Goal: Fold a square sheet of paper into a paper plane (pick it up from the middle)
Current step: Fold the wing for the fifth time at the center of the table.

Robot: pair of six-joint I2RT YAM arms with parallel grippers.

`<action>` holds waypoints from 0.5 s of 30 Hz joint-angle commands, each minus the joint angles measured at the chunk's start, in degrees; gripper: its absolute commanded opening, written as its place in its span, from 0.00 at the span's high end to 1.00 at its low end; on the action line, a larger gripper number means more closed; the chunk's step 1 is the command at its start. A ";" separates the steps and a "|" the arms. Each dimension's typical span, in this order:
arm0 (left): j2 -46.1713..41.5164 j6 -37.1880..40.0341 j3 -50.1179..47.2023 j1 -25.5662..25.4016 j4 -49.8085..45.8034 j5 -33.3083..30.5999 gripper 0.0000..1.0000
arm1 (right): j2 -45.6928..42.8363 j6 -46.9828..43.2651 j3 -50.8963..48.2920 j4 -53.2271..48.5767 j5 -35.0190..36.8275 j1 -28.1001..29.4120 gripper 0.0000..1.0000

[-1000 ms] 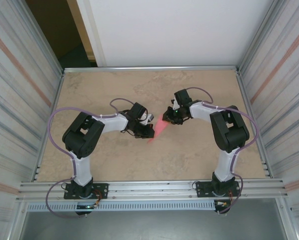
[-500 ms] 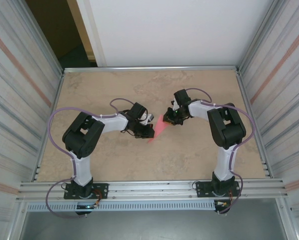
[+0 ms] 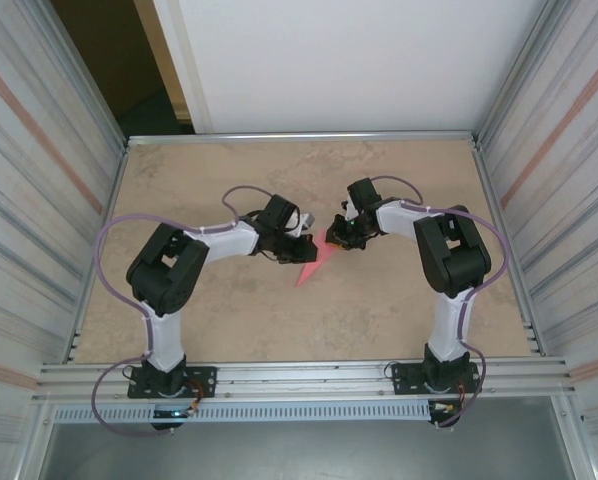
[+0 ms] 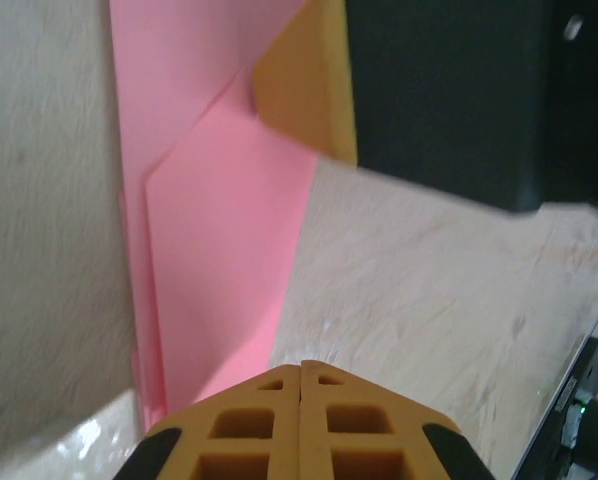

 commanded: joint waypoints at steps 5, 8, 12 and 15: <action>5.35 -3.87 3.43 -0.13 -3.44 -3.34 0.97 | -0.57 -0.92 -0.64 -1.80 1.20 -0.47 0.84; 5.69 -4.62 3.35 -0.14 -5.25 -5.42 0.98 | -2.07 -1.42 -0.22 -1.28 0.35 -0.54 0.84; 5.67 -5.04 3.04 -0.15 -7.73 -8.13 1.00 | -5.48 -2.94 -0.88 0.38 -0.72 -0.37 0.84; 5.76 -5.68 2.26 -0.03 -7.98 -8.91 1.00 | -7.18 -4.64 -1.77 0.95 -1.35 0.32 0.84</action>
